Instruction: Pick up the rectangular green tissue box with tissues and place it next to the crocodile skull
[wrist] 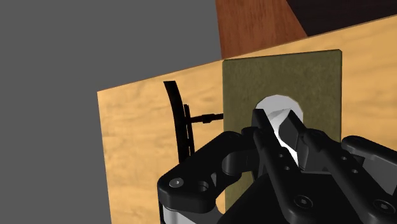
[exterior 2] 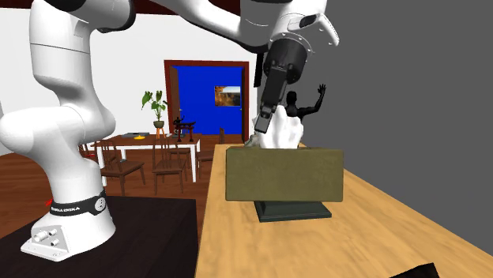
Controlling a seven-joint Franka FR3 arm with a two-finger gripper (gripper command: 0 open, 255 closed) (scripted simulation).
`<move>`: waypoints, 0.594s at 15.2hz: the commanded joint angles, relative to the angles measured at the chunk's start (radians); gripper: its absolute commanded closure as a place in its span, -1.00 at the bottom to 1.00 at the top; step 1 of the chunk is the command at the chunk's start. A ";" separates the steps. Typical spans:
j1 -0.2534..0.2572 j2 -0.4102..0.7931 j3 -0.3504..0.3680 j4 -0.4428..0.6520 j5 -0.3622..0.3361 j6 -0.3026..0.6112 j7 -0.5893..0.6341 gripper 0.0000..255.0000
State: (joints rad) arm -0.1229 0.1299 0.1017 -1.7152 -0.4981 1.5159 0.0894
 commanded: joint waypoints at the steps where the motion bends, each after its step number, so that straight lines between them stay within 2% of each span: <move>1: 0.001 -0.003 0.000 0.018 0.000 -0.020 -0.009 1.00; 9: 0.007 -0.003 0.003 0.122 -0.004 -0.114 -0.052 1.00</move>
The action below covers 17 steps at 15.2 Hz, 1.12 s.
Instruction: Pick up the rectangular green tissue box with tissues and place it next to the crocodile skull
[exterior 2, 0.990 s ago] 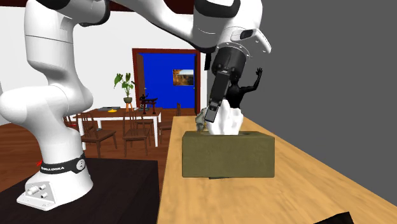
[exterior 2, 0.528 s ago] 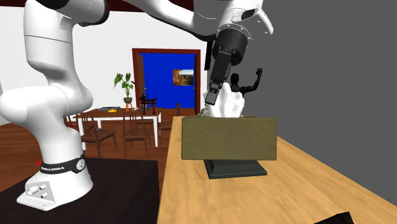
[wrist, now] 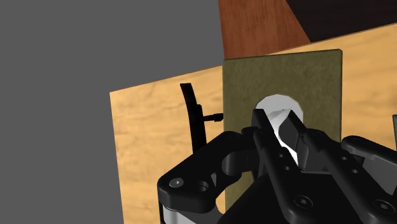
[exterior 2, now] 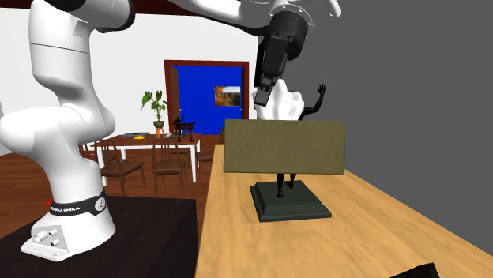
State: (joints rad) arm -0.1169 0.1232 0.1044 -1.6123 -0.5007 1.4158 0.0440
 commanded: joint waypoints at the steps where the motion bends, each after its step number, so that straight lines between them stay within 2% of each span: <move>1: 0.001 0.005 0.000 0.033 -0.002 -0.026 -0.013 1.00; 7: 0.006 0.014 0.002 0.113 -0.009 -0.091 -0.042 1.00; 17: 0.119 -0.103 0.104 -0.013 0.075 -0.179 0.164 1.00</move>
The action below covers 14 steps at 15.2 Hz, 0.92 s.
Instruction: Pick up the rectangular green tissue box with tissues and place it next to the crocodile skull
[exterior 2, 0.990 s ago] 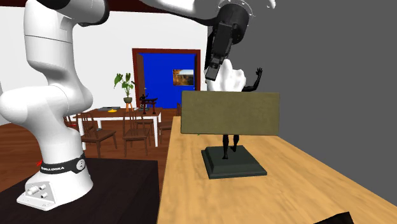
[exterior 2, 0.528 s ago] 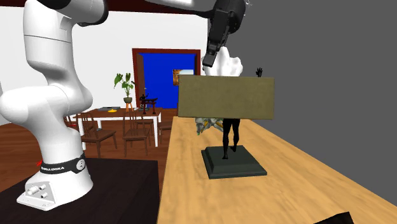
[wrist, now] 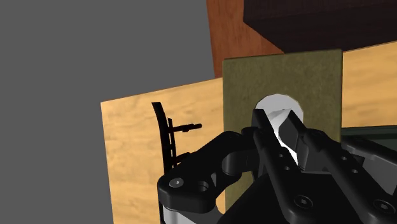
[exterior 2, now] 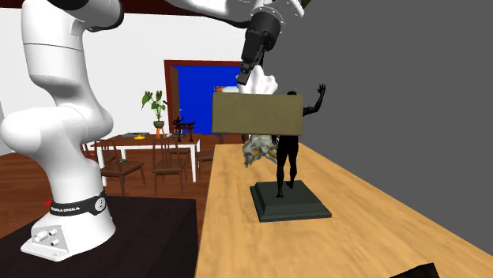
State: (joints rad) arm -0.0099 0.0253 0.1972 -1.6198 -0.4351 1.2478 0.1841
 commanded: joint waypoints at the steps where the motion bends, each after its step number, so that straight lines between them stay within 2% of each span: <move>1: 0.024 -0.011 0.023 -0.010 0.020 -0.020 0.046 1.00; 8: 0.107 -0.025 0.105 -0.012 0.093 -0.093 0.206 1.00; 14: 0.182 0.006 0.179 0.035 0.155 -0.155 0.357 1.00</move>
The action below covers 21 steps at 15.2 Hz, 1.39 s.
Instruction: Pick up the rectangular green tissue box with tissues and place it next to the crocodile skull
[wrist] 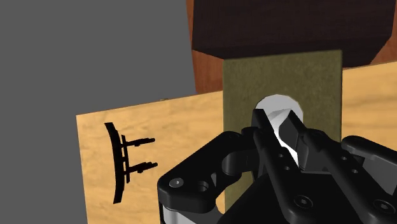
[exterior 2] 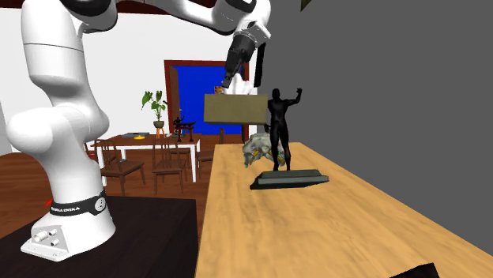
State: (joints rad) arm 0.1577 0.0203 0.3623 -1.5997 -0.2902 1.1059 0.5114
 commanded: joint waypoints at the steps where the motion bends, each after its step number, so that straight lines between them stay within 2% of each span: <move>1: 0.027 0.020 0.026 0.028 0.020 -0.023 0.056 1.00; 5: 0.081 0.066 0.072 0.086 0.053 -0.063 0.161 1.00; 21: 0.069 0.042 0.064 -0.156 0.074 0.156 0.194 1.00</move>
State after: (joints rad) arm 0.2269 0.0627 0.4265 -1.7445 -0.2169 1.2508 0.7030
